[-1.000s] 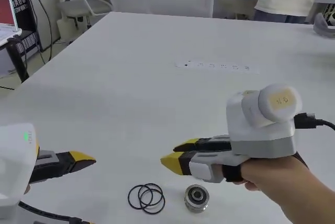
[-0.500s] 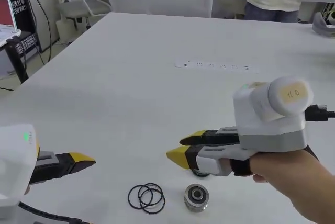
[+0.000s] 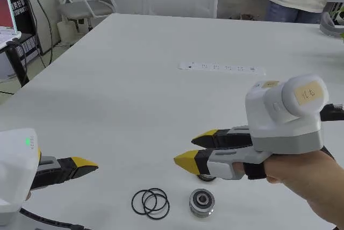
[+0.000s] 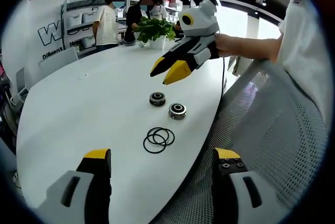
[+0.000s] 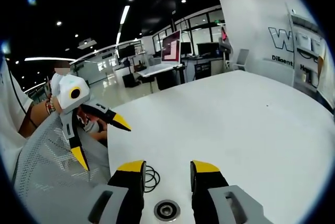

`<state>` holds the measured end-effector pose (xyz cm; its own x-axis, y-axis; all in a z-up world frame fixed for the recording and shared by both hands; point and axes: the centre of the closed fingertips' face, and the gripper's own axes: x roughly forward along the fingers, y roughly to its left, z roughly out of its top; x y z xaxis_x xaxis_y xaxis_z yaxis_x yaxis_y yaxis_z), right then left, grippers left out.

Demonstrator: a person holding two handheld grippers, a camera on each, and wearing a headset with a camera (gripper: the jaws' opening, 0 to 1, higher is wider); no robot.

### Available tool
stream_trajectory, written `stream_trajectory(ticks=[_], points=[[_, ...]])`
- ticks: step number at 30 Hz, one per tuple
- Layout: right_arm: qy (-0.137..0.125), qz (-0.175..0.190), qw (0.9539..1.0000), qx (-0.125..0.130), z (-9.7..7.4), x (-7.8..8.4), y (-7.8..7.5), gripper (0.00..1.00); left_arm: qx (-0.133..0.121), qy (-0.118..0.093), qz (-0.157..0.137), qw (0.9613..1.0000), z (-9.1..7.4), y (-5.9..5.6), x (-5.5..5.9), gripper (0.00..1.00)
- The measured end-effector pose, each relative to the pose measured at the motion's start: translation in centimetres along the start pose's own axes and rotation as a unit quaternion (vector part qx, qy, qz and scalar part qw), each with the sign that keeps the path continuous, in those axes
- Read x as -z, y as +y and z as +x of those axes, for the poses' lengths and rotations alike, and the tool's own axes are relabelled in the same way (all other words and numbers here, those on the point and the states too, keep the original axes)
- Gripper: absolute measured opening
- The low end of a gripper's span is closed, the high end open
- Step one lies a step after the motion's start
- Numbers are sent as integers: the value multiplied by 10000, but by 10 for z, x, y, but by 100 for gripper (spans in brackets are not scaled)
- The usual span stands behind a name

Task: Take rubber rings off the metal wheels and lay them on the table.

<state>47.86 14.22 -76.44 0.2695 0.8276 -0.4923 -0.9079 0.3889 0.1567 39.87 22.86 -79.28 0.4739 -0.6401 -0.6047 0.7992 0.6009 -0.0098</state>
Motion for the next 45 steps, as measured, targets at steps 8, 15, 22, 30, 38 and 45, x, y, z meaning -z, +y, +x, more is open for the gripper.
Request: stream_trajectory(ticks=[8,15,22,30,38,45], points=[[116,-168,9997,141,-6,4,-11,39,-5,28,-11,10000,0,1,1,77],[148,-181,9995,216,-11,9,-20,43,-4,26,-21,10000,0,1,0,77],[211,-86,9995,221,-13,16,-25,47,2,1,-37,10000,0,1,-1,78],[400,-30,9990,174,-13,29,-30,49,0,-55,-60,10000,-1,1,-4,80],[500,106,9986,148,-14,40,-35,49,-32,-53,5,10000,-5,3,-8,80],[508,197,9985,111,-14,44,-36,54,-34,-123,113,9999,-7,5,-17,81]])
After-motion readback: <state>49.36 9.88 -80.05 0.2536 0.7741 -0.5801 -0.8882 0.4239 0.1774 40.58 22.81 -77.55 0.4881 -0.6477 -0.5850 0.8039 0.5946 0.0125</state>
